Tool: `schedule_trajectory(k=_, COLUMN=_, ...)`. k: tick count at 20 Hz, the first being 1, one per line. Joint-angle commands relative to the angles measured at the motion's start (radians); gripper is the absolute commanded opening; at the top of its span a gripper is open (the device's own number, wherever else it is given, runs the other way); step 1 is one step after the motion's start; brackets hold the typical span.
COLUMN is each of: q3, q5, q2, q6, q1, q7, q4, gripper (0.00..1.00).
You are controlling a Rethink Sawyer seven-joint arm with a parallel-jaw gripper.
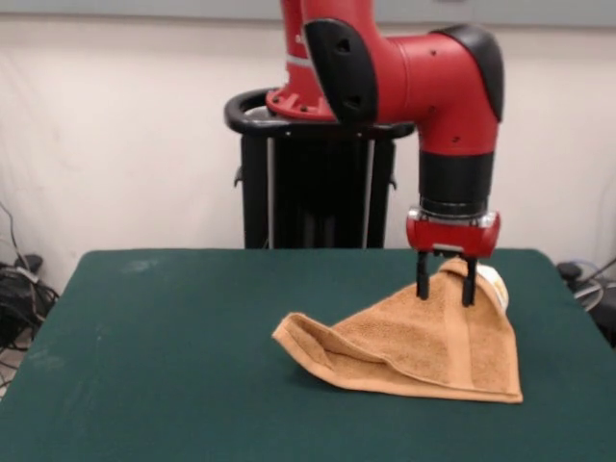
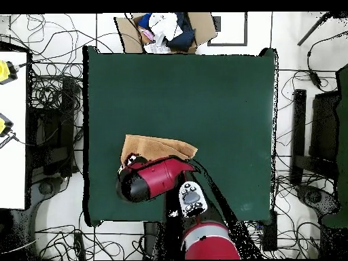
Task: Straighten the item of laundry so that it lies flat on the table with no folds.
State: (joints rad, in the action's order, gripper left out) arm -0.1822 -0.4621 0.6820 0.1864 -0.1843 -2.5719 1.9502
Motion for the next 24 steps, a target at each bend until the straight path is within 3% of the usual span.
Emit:
schedule_trajectory(k=1, q3=0.066, q5=0.096, q2=-0.056, q6=-0.038, q1=0.047, q7=-0.169, q4=-0.064, gripper=1.00)
schedule_trajectory(k=11, q3=0.100, q5=0.211, q2=-0.094, q6=-0.088, q1=0.149, q7=-0.188, q4=-0.026, gripper=1.00)
schedule_trajectory(k=17, q3=-0.042, q5=0.222, q2=-0.108, q6=-0.099, q1=0.060, q7=-0.118, q4=0.081, gripper=1.00)
schedule_trajectory(k=21, q3=-0.114, q5=0.192, q2=-0.174, q6=-0.135, q1=-0.006, q7=-0.069, q4=0.083, gripper=1.00)
schedule_trajectory(k=24, q3=-0.112, q5=0.177, q2=-0.211, q6=-0.156, q1=-0.010, q7=-0.059, q4=0.056, gripper=1.00)
